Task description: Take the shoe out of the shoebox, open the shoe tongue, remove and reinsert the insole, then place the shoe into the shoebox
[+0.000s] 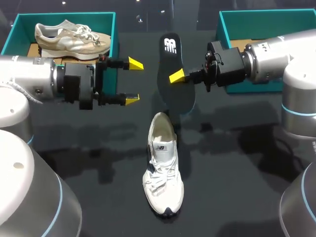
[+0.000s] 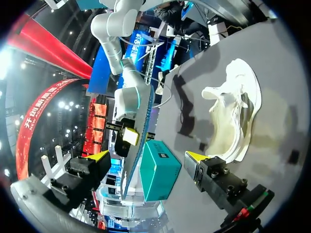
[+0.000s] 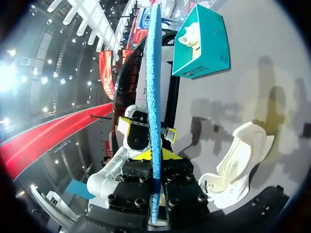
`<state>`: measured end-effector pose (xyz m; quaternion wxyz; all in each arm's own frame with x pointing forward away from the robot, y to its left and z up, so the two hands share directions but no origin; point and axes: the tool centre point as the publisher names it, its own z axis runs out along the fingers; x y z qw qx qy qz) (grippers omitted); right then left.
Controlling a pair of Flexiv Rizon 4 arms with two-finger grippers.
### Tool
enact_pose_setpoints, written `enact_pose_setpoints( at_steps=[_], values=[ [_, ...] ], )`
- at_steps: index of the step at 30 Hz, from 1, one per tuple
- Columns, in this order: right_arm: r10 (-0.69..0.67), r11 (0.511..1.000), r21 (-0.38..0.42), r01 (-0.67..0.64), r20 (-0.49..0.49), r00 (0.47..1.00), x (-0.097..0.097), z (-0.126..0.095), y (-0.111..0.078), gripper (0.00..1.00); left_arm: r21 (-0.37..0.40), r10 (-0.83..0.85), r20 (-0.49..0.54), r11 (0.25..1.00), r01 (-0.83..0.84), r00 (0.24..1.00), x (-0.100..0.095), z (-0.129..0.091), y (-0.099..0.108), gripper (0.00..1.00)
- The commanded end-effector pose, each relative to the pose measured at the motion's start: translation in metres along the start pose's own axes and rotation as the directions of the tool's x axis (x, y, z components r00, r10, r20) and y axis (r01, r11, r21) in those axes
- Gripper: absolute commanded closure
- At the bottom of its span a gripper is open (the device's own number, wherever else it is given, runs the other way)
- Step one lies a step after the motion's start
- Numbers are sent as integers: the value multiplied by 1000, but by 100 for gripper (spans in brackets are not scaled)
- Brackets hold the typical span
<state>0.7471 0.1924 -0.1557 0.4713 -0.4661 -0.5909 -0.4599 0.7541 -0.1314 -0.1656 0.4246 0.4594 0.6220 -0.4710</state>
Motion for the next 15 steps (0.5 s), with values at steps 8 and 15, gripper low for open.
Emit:
enact_pose_setpoints(
  at_steps=[8, 15],
  values=[
    [-125, 991, -43, 127, 59, 990, -1, -9, 9, 100, -146, -455, -454, 886, 440, 766, 8, -26, 0, 0],
    [-197, 977, -53, 206, 138, 971, -7, -4, 13, 100, -196, -593, -530, 781, 593, 606, 14, -34, 0, 0]
  ],
)
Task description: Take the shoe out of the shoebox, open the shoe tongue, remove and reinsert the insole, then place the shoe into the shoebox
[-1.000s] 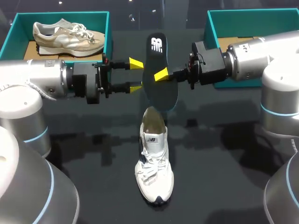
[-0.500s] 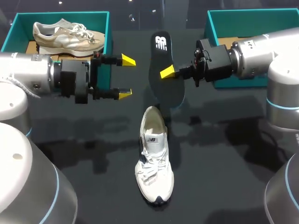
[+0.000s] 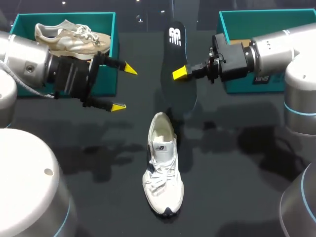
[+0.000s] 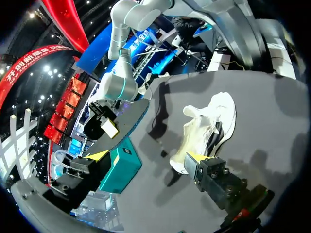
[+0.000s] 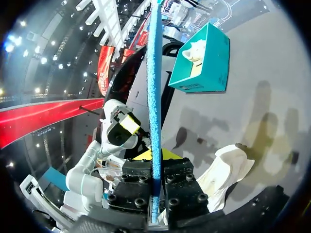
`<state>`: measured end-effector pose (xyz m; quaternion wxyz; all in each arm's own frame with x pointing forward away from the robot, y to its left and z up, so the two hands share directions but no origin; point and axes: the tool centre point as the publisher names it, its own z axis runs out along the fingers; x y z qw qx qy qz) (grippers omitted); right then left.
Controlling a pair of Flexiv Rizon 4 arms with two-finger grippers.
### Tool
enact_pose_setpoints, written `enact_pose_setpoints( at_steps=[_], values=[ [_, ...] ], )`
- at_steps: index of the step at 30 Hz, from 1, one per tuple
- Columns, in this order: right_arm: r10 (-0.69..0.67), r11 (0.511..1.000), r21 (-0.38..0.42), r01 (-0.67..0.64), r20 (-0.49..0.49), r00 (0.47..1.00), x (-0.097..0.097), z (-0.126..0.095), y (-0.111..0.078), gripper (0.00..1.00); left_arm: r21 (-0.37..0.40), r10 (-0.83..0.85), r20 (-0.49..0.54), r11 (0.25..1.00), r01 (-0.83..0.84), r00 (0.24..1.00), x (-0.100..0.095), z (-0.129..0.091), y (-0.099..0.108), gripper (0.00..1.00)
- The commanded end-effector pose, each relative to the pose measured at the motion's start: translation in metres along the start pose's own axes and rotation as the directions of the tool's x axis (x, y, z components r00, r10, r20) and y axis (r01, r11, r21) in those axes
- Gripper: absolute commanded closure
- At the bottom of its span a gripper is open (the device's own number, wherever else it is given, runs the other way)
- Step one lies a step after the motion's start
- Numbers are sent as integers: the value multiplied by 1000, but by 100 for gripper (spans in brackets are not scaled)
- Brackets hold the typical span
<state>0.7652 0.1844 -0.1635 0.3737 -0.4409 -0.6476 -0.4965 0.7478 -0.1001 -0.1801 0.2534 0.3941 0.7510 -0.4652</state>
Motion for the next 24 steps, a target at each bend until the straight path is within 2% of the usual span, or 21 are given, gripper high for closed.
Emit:
enact_pose_setpoints(
  at_steps=[1, 11, 12, 13, 16, 19, 22, 24],
  values=[
    [3, 1000, -6, -3, 21, 1000, 5, 5, -2, 100, -49, -308, -338, 949, 310, 889, -4, -7, -2, 0],
    [3, 1000, -6, -3, 21, 1000, 5, 5, -2, 100, -49, -308, -338, 949, 310, 889, -4, -7, -2, 0],
    [-18, 1000, 10, 18, 24, 1000, 8, 10, -1, 100, -49, -308, -338, 949, 310, 889, -4, -7, -2, 0],
    [-34, 999, 3, 34, 44, 998, 8, 13, 0, 100, -69, -352, -358, 934, 351, 865, -2, -6, -1, 0],
    [-104, 995, -8, 104, 40, 994, 5, 17, 2, 100, -203, -431, -370, 902, 381, 823, 10, -3, 4, 0],
    [-176, 984, -19, 177, 42, 983, 0, 18, 4, 100, -284, -491, -351, 867, 409, 797, 20, -2, 11, 0],
    [-204, 979, -15, 205, 48, 978, -11, 19, 7, 100, -325, -563, -343, 822, 467, 752, 30, -2, 19, 0],
    [-220, 976, 0, 220, 38, 975, -19, 22, 5, 100, -387, -613, -319, 780, 491, 723, 38, 0, 24, 0]
  ],
)
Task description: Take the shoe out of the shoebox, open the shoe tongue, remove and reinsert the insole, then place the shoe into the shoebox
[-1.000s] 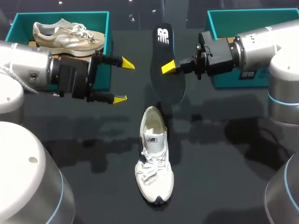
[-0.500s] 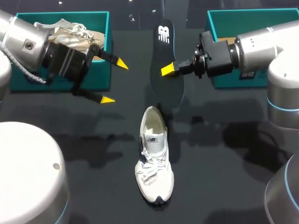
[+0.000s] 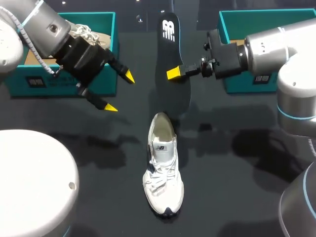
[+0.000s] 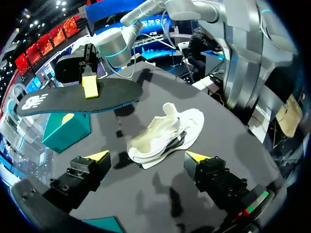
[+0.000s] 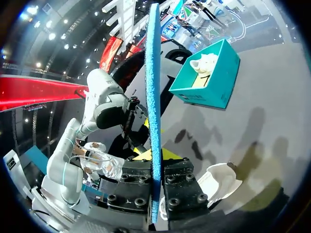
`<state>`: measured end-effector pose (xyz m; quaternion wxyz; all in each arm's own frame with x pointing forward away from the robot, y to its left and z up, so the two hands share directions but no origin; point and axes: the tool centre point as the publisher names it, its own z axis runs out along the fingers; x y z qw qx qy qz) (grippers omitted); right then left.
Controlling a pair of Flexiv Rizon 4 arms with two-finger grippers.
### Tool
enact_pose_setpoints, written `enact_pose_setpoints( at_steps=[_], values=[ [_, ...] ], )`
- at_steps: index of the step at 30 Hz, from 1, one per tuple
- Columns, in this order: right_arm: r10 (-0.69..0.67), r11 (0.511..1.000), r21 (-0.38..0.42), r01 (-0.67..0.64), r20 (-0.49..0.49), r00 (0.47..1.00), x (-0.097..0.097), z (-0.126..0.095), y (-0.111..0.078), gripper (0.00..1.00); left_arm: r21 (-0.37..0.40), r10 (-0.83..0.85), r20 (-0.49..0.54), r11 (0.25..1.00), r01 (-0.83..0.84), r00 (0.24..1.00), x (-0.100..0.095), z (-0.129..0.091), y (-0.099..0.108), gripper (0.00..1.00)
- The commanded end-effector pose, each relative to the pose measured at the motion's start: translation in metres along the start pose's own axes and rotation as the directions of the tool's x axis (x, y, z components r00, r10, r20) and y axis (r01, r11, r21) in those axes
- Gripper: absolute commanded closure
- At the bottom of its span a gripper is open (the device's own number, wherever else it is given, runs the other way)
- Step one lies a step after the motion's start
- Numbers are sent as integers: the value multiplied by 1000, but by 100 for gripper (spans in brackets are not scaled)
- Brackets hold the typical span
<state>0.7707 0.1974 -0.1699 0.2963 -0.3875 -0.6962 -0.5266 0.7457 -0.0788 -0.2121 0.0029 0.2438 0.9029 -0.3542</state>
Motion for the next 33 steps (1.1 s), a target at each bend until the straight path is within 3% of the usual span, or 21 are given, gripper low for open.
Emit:
enact_pose_setpoints(
  at_steps=[1, 13, 21, 26, 28, 33],
  values=[
    [6, 1000, 22, -6, -16, 1000, -18, 8, -6, 100, -84, -102, -24, 991, 99, 995, 0, 7, 5, 0],
    [6, 1000, 22, -6, -16, 1000, -18, 8, -6, 100, -84, -102, -24, 991, 99, 995, 0, 7, 5, 0],
    [-71, 997, -13, 71, -49, 996, -35, 15, -19, 100, -151, -192, 97, 967, 205, 977, 10, 50, 19, 0],
    [-120, 993, -20, 119, -49, 992, -42, 23, -23, 100, -184, -241, 119, 948, 260, 963, 15, 72, 29, 0],
    [-145, 989, -30, 144, -39, 989, -49, 28, -27, 100, -253, -251, 171, 924, 288, 953, 13, 83, 41, 0],
    [-145, 989, -30, 144, -39, 989, -49, 28, -27, 100, -253, -251, 171, 924, 288, 953, 13, 83, 41, 0]
  ],
)
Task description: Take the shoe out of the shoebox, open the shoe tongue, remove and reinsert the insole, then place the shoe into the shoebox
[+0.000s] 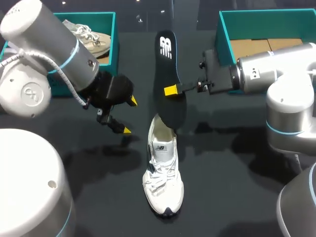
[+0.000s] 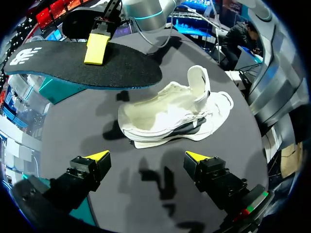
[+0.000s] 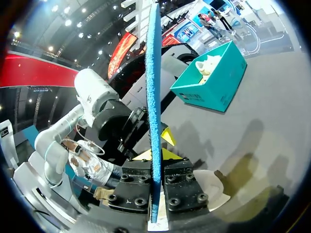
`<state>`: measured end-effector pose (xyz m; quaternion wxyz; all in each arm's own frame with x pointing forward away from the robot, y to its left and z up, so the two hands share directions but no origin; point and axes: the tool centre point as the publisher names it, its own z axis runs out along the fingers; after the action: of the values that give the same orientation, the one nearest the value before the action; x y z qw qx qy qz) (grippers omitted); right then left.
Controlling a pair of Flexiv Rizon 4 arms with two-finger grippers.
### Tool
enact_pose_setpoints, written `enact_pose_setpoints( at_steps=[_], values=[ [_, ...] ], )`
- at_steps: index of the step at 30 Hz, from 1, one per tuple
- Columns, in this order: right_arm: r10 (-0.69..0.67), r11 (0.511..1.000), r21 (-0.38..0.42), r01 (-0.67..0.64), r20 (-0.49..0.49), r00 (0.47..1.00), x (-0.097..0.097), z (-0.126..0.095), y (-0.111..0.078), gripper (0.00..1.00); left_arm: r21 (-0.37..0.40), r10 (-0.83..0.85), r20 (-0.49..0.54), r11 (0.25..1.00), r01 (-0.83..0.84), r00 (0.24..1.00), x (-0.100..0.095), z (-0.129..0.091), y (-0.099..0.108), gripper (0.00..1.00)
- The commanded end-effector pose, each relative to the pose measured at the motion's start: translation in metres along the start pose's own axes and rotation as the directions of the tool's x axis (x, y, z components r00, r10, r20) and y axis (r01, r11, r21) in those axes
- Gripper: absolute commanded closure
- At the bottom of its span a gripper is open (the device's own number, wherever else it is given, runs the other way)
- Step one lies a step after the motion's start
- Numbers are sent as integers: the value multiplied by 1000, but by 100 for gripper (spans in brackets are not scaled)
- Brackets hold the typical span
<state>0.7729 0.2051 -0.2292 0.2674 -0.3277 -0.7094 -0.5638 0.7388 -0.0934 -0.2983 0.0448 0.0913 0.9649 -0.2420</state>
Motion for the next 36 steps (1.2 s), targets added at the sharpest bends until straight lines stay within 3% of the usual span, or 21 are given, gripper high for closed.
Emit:
enact_pose_setpoints(
  at_steps=[1, 9, 17, 27, 36],
  values=[
    [0, 1000, -2, 0, 3, 1000, -1, 5, 0, 100, -8, -1, 8, 1000, 1, 1000, 0, 7, -4, 0],
    [-1, 1000, 2, 1, -7, 1000, -3, 8, -2, 100, -8, -1, 8, 1000, 1, 1000, 0, 7, -4, 0],
    [-49, 998, -34, 49, -21, 999, -17, 26, -9, 100, 22, 5, -60, 1000, -4, 998, -6, 32, 4, 0],
    [-68, 996, -53, 66, -35, 997, -20, 28, -12, 100, -5, 11, -80, 1000, -11, 997, -3, 57, 6, 0],
    [-78, 995, -70, 74, -53, 996, -24, 34, -16, 100, 0, 10, -85, 1000, -10, 996, -5, 63, 6, 0]
  ],
)
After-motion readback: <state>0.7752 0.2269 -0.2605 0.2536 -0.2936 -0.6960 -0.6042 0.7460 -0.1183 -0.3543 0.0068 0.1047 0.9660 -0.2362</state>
